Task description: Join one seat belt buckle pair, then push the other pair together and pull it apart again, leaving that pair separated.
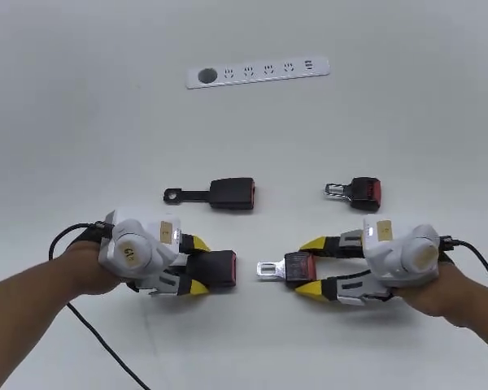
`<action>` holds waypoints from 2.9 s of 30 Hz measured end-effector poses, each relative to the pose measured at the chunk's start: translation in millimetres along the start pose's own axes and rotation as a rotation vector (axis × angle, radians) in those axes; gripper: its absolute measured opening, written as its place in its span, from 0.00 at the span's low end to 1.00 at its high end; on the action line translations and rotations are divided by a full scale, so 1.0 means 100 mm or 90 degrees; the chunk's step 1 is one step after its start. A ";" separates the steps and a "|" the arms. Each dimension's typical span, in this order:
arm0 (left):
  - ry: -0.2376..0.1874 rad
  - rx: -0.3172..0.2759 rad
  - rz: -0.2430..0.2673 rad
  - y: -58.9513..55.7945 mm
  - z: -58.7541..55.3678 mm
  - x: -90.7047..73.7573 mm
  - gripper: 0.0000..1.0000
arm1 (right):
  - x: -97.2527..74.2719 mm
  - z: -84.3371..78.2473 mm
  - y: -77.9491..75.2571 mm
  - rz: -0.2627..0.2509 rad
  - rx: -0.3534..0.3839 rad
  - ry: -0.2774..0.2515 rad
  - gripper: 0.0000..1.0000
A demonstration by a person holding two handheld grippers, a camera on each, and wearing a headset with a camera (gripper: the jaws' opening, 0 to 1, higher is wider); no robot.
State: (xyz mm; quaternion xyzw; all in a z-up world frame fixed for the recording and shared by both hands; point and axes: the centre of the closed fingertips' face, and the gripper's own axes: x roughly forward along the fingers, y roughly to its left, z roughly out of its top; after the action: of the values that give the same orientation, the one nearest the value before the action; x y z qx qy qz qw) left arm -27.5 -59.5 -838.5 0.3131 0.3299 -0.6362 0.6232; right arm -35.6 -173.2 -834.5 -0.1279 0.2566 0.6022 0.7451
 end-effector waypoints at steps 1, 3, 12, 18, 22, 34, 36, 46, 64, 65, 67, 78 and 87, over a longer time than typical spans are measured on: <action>0.000 -0.001 0.000 0.00 0.00 0.00 0.34 | 0.04 0.03 0.01 0.003 -0.002 -0.004 0.35; -0.001 -0.001 0.000 0.00 0.00 0.00 0.34 | 0.10 0.07 0.04 0.002 -0.002 -0.005 0.35; 0.000 0.001 -0.001 0.02 -0.01 0.00 0.34 | 0.25 0.16 0.09 -0.002 -0.006 -0.006 0.35; 0.003 0.004 -0.002 0.02 0.00 -0.01 0.34 | 0.30 0.19 0.10 -0.003 -0.010 0.001 0.35; 0.005 0.011 -0.004 0.01 0.01 0.00 0.34 | 0.32 0.21 0.11 0.000 -0.013 0.007 0.35; 0.006 0.021 -0.010 0.01 0.00 0.01 0.33 | 0.35 0.22 0.09 0.003 -0.009 0.024 0.34; 0.006 0.020 -0.010 0.01 0.00 0.01 0.33 | 0.36 0.22 0.09 0.001 -0.006 0.025 0.34; 0.011 0.018 -0.009 0.00 -0.01 0.02 0.33 | 0.50 0.30 0.11 -0.010 0.010 0.029 0.34; 0.002 0.024 -0.017 0.02 -0.03 0.00 0.33 | 0.52 0.27 0.10 -0.002 -0.012 0.058 0.34; -0.002 0.024 -0.018 0.03 -0.04 0.00 0.33 | 0.51 0.27 0.10 -0.002 -0.010 0.057 0.34; -0.009 0.023 -0.019 0.03 -0.03 -0.01 0.33 | 0.51 0.26 0.11 -0.002 -0.014 0.056 0.34; -0.031 0.024 -0.022 0.02 -0.02 0.00 0.33 | 0.49 0.26 0.11 -0.003 -0.012 0.026 0.34; -0.047 0.031 -0.029 0.02 -0.02 0.00 0.33 | 0.49 0.27 0.09 0.000 -0.015 0.006 0.33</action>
State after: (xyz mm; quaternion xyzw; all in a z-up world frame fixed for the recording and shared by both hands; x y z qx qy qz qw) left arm -26.0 -58.1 -839.5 0.2967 0.2981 -0.6690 0.6129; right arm -31.5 -116.7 -836.7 -0.1397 0.2533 0.6046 0.7422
